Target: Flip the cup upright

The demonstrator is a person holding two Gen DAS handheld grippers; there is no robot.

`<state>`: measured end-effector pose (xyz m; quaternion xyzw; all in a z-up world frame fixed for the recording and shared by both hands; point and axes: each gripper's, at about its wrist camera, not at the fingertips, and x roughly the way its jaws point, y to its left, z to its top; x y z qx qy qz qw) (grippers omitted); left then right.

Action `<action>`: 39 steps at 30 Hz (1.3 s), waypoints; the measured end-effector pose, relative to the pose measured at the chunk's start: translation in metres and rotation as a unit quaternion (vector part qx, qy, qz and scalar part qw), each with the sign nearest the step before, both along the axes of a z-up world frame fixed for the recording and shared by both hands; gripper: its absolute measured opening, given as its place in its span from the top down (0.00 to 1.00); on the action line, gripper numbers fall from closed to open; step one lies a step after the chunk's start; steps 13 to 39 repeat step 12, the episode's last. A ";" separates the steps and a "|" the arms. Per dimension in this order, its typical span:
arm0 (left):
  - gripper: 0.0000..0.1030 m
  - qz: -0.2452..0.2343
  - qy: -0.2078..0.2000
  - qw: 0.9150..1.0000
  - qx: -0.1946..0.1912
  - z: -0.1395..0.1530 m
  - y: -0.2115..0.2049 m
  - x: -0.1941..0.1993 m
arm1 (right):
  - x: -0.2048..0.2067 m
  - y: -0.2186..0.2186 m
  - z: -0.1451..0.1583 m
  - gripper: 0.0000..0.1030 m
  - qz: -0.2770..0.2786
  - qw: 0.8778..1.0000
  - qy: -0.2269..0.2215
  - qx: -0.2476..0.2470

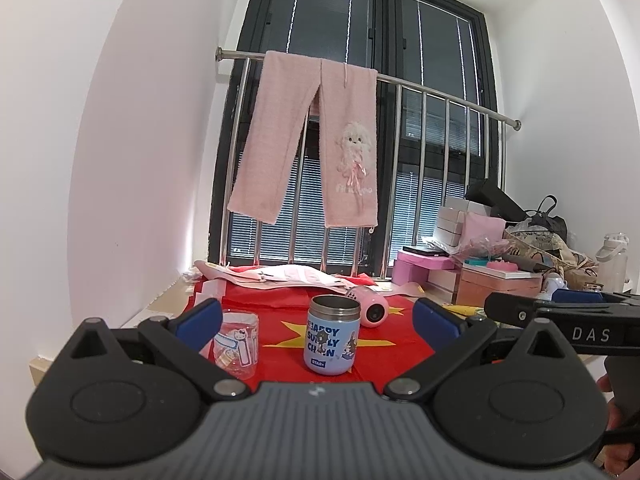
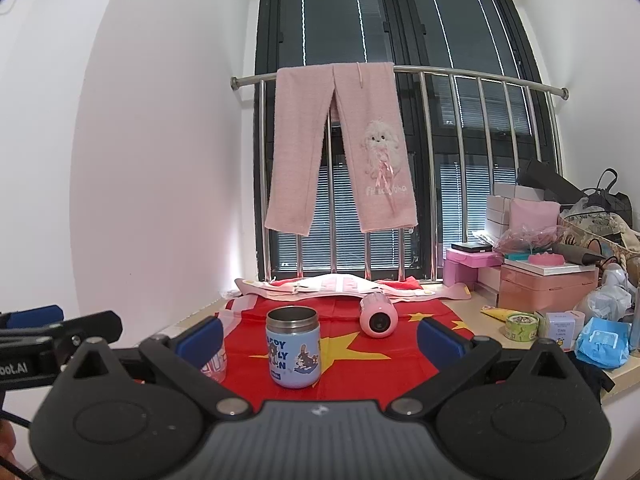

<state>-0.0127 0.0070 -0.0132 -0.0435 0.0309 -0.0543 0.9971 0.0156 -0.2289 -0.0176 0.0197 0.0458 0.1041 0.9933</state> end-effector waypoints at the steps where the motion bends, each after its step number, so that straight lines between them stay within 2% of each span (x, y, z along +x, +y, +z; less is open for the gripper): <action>1: 0.00 0.001 0.000 1.000 -0.001 0.001 0.000 0.001 | 0.000 0.000 0.000 0.00 0.000 1.000 0.000 0.000; 39: 0.00 0.005 0.005 1.000 -0.004 0.000 0.003 0.001 | 0.000 -0.001 0.000 0.00 0.000 1.000 0.001 0.000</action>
